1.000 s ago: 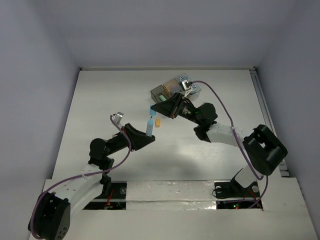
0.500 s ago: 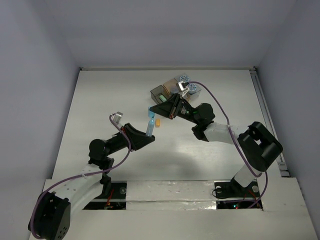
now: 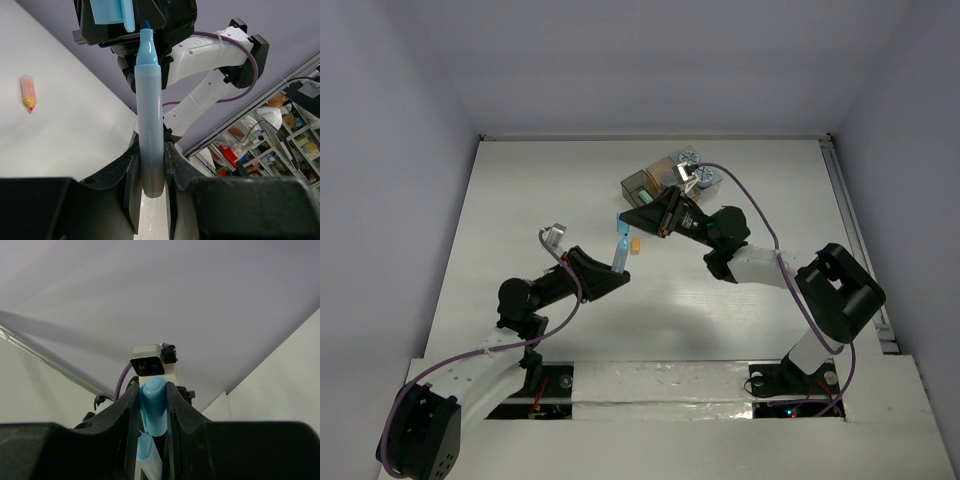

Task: Sort the stationery into containers
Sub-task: Close the pen cap on the pen.

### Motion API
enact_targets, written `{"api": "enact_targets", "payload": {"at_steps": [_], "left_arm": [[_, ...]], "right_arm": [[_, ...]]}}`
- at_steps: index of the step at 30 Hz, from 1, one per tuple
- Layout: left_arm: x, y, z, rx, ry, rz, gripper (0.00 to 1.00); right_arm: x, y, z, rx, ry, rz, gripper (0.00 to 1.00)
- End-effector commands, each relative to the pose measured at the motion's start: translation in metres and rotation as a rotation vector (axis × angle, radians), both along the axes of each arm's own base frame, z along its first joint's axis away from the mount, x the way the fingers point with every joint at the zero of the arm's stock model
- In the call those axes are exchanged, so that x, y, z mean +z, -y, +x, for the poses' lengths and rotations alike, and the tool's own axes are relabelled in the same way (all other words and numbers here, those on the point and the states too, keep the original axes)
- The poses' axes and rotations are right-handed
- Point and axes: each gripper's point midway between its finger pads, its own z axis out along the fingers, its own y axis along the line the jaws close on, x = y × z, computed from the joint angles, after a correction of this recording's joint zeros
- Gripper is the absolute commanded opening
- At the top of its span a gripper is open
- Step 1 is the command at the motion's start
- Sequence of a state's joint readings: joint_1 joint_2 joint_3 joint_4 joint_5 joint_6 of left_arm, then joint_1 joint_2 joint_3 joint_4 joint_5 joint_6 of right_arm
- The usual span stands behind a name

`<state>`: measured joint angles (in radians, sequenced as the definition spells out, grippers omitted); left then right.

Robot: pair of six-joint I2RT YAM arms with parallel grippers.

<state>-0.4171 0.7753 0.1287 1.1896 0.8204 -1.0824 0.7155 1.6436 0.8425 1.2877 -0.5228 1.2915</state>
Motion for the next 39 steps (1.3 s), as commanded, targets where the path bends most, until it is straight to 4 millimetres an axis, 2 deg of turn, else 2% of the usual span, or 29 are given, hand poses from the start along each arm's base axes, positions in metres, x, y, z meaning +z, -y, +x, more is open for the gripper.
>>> {"api": "enact_targets", "payload": {"at_steps": [1, 18, 29, 34, 39], "left_arm": [[0.018, -0.002, -0.010, -0.018, 0.105, -0.031, 0.00], [0.018, -0.002, -0.001, 0.018, 0.104, -0.007, 0.00], [0.015, -0.001, 0.000, 0.019, 0.099, 0.003, 0.00], [0.010, 0.000, 0.000, 0.008, 0.084, 0.012, 0.00], [0.013, -0.002, 0.000, 0.022, 0.095, -0.001, 0.00]], "right_arm": [[0.075, 0.030, -0.035, 0.000, 0.278, 0.283, 0.00], [0.077, 0.039, -0.047, 0.011, 0.293, 0.306, 0.00], [0.086, 0.047, -0.055, 0.003, 0.326, 0.322, 0.00], [0.087, 0.046, -0.053, 0.000, 0.326, 0.324, 0.00], [0.087, 0.045, -0.055, 0.010, 0.326, 0.323, 0.00]]}}
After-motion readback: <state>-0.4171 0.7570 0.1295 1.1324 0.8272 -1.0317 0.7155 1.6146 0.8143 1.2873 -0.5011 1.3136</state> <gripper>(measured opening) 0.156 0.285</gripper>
